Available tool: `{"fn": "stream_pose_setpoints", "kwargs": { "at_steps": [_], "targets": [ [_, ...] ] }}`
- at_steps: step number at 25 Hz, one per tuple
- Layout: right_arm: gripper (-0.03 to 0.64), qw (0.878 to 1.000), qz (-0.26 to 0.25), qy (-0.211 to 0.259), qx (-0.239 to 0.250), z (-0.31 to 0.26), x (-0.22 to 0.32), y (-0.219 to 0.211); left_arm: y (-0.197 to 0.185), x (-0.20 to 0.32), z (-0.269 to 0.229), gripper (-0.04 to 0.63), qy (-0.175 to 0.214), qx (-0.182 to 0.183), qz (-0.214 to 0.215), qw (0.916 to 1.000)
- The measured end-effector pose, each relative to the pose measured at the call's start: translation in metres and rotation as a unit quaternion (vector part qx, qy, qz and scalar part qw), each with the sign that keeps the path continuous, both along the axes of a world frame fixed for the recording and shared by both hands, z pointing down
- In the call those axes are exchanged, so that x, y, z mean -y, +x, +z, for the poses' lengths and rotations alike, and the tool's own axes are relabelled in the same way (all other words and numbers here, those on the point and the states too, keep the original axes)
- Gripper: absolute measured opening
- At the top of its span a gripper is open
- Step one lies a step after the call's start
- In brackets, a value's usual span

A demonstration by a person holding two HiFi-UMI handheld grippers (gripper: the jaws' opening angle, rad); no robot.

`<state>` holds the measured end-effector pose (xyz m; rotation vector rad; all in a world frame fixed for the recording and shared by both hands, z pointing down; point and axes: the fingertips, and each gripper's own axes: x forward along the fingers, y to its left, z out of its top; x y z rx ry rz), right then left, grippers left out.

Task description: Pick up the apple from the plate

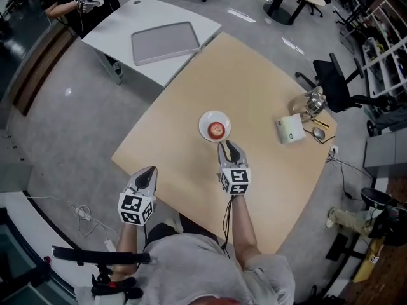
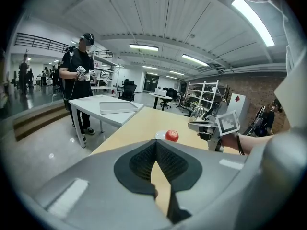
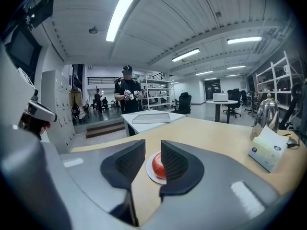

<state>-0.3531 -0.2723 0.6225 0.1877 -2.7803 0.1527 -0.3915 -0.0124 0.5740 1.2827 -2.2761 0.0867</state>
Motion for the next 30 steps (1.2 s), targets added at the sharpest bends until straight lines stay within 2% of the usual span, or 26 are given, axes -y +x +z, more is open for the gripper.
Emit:
{"fn": "stream_pose_setpoints", "kwargs": {
  "at_steps": [3,11,20,30],
  "targets": [
    [0.120,1.000,-0.008,0.004,-0.009,0.011,0.005,-0.012,-0.002,0.002,0.006,0.020,-0.004,-0.004,-0.003,1.0000],
    [0.233,0.999,-0.016,0.005,-0.036,0.044,0.018,-0.036,-0.004,0.002,0.020,0.020,-0.019,-0.019,-0.012,0.9996],
    [0.334,0.996,-0.027,0.004,-0.089,0.093,0.026,-0.053,-0.007,0.000,0.033,0.020,-0.036,-0.034,-0.019,0.9986],
    [0.365,0.993,-0.034,0.000,-0.113,0.128,0.035,-0.067,-0.009,0.006,0.045,0.020,-0.044,-0.043,-0.023,0.9978]
  ]
}}
